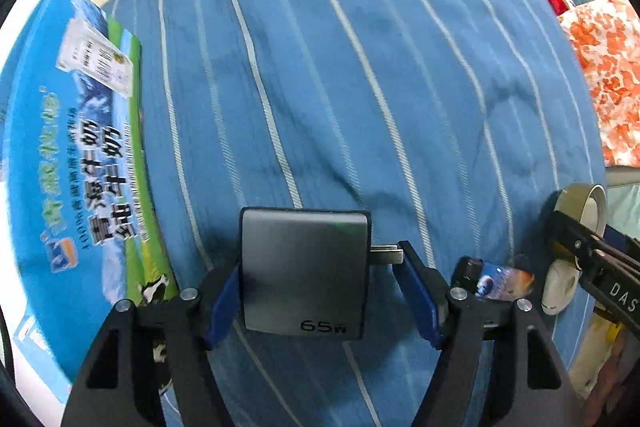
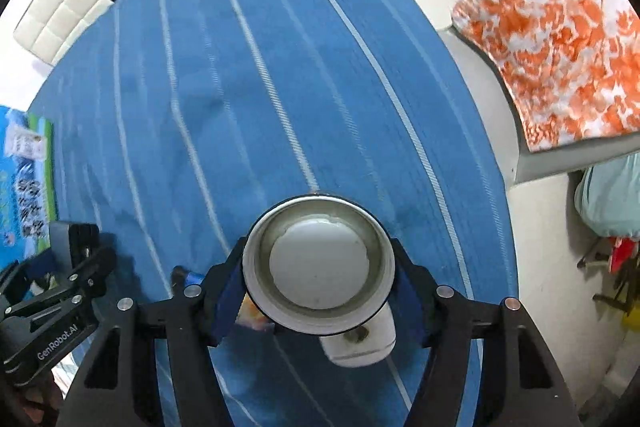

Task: Organize rigid objects
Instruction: 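Grasp the grey charger with the left tool while the right tool grasps the white round lid, then carry the grey charger and white lid over the blue box with both tools, then release the charger and lid inside the box, withdraw both tools, then grasp the printed tube with the left tool while the right tool grasps the white cylinder, then carry the printed tube and white cylinder over the blue box with both tools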

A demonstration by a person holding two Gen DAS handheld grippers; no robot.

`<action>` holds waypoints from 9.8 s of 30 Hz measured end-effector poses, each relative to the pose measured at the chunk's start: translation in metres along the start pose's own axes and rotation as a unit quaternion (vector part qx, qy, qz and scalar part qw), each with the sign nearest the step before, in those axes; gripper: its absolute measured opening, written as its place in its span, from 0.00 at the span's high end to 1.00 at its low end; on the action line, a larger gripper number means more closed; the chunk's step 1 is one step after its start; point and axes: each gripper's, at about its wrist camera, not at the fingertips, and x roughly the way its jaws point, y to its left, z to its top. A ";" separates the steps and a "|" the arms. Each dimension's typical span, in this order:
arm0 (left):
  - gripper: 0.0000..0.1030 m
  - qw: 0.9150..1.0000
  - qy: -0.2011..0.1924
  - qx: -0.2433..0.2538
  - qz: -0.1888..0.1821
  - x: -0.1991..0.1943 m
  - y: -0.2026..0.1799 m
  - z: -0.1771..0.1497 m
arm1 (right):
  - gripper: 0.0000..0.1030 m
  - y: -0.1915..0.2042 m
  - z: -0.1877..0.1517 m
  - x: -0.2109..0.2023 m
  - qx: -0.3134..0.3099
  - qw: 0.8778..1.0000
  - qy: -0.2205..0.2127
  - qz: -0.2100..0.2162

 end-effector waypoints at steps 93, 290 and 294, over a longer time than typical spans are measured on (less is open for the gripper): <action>0.12 0.981 0.002 -0.164 -0.102 -0.015 0.385 -0.078 | 0.12 0.476 -0.025 0.025 -0.097 0.970 0.126 0.185; 0.20 0.938 0.012 -0.276 -0.210 -0.010 0.374 -0.095 | 0.53 0.405 -0.043 -0.001 -0.128 0.973 0.065 0.181; 0.19 0.937 0.027 -0.276 -0.213 0.003 0.376 -0.094 | 0.53 0.413 -0.043 0.009 -0.127 0.973 0.077 0.175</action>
